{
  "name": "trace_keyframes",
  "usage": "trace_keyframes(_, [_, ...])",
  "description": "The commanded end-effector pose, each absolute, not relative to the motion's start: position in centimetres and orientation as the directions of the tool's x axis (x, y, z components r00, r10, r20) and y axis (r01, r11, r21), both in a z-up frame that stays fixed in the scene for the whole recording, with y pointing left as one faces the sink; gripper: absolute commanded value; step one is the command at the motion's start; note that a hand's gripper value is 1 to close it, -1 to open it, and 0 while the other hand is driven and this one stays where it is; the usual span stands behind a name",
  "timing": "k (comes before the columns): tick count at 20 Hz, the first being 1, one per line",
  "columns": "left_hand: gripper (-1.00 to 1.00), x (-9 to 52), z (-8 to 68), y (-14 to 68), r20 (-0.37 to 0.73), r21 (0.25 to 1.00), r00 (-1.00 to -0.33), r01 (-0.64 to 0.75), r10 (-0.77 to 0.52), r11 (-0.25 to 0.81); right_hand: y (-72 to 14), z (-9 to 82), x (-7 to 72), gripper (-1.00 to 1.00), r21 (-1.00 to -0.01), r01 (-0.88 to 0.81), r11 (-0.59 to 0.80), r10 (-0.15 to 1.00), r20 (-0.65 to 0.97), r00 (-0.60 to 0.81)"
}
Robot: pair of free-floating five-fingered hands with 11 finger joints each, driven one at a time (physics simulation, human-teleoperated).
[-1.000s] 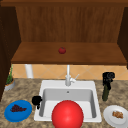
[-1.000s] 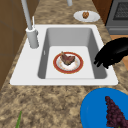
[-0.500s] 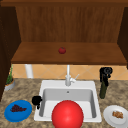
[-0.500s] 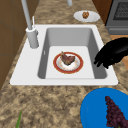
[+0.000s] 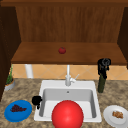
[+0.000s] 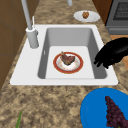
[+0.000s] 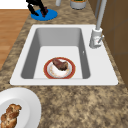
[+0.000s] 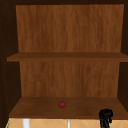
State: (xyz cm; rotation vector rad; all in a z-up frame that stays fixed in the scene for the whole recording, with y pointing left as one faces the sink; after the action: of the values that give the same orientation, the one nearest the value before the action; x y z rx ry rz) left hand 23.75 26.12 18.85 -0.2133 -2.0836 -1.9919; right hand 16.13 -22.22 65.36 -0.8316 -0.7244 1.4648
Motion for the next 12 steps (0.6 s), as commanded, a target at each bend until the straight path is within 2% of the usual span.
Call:
trace_keyframes(1, [0.00, 23.7, 18.9, 26.1, 0.279, 0.960, -0.958, 0.276, -0.067, 0.054, -21.6, 68.4, 15.7, 1.00, -0.835, -0.542, -0.091, 0.994, -0.109, 0.000])
trace_keyframes(12, [0.00, 23.7, 18.9, 26.1, 0.279, 0.960, -0.958, 0.276, -0.067, 0.054, -18.1, 77.0, 16.6, 1.00, -0.827, -0.550, -0.114, 0.991, -0.137, 0.001])
